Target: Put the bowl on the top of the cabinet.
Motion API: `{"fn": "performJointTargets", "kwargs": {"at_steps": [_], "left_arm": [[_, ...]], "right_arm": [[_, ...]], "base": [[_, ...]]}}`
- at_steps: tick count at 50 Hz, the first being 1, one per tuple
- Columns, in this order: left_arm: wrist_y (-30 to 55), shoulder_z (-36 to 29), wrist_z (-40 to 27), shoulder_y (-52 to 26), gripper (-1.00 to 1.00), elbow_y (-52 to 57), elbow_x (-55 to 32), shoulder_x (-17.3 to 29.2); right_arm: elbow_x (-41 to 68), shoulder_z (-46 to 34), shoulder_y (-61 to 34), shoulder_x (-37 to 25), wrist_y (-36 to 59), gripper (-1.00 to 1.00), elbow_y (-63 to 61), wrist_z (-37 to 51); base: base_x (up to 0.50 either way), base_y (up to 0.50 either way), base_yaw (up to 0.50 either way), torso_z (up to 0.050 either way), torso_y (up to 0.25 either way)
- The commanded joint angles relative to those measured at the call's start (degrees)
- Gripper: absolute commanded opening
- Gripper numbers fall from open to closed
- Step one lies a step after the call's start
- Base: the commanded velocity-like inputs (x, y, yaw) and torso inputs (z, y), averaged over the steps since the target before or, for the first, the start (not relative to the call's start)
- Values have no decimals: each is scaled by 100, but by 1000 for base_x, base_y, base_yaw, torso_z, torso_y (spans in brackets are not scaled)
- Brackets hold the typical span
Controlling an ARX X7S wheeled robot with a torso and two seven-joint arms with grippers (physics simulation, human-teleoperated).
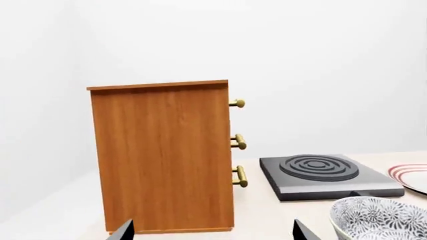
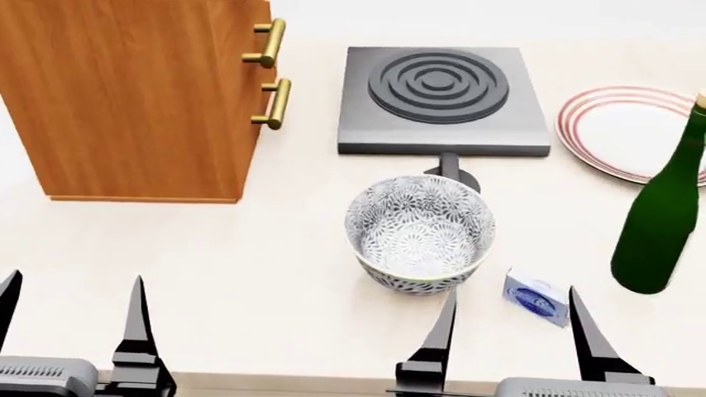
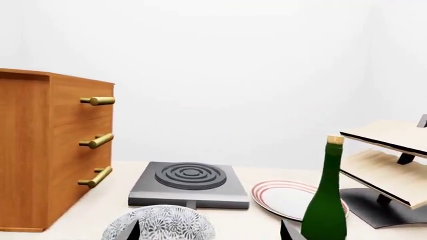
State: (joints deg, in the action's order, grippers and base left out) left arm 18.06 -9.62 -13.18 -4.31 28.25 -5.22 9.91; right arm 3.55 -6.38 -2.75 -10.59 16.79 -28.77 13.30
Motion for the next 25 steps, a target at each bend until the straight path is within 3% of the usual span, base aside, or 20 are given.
{"fn": "performJointTargets", "kwargs": {"at_steps": [1,18,25], "left_arm": [[-19,-13,-47,5,100,-1,-40,51],[3,-25,-120,0,100,25,-110,105],[-33,-54,-148,18,100,17,-117,122]], "right_arm": [[59,-45,12,-33,-4,100,0,22],[4,-148,12,-88,-91,100,87,105],[-41,-210,23,-132,-105,100,92,137]], "base": [[0,500,0,0,0],[0,500,0,0,0],[0,180,0,0,0]]}}
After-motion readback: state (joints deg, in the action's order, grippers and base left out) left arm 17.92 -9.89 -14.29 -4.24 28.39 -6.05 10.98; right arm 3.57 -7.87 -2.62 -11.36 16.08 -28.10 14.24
